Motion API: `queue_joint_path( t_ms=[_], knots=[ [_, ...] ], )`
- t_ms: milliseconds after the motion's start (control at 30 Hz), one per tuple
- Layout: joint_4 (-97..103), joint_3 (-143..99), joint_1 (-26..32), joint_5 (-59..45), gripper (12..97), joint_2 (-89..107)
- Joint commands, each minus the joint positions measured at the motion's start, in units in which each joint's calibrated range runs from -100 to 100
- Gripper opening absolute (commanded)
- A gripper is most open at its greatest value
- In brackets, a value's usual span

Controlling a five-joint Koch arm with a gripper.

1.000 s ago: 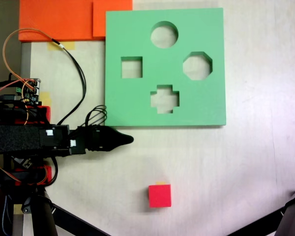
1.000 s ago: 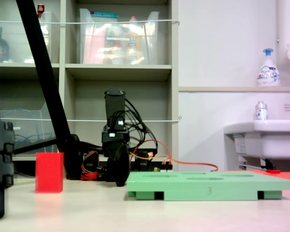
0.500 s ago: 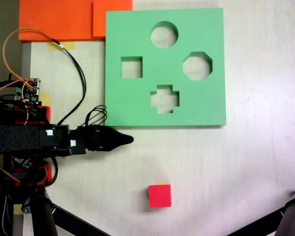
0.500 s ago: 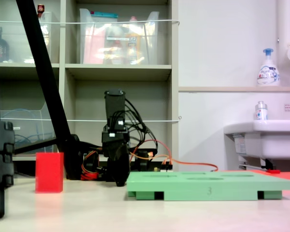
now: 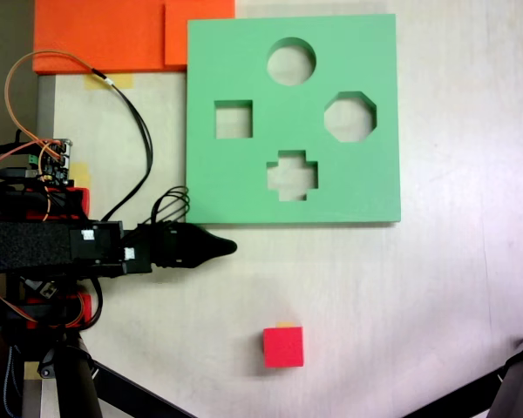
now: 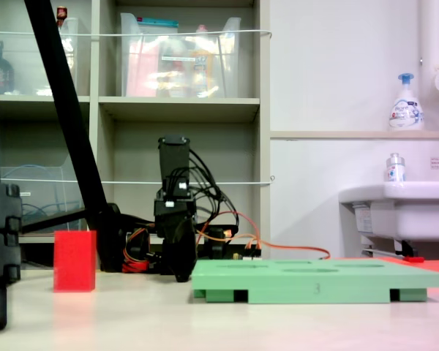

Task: Put the square block into the corresponding hole

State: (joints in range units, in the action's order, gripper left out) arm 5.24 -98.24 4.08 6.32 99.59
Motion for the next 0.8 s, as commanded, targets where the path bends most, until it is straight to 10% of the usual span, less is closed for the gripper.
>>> queue_joint_path(
  t_ms=[0,500,767],
  knots=[
    [-3.6,-1.8,-0.3,-0.1,48.6,0.4],
    [6.0,-1.8,-10.3,-1.4,46.6,0.4],
    [-0.4,-1.4,-12.1,28.0,43.2,0.4]
  ],
)
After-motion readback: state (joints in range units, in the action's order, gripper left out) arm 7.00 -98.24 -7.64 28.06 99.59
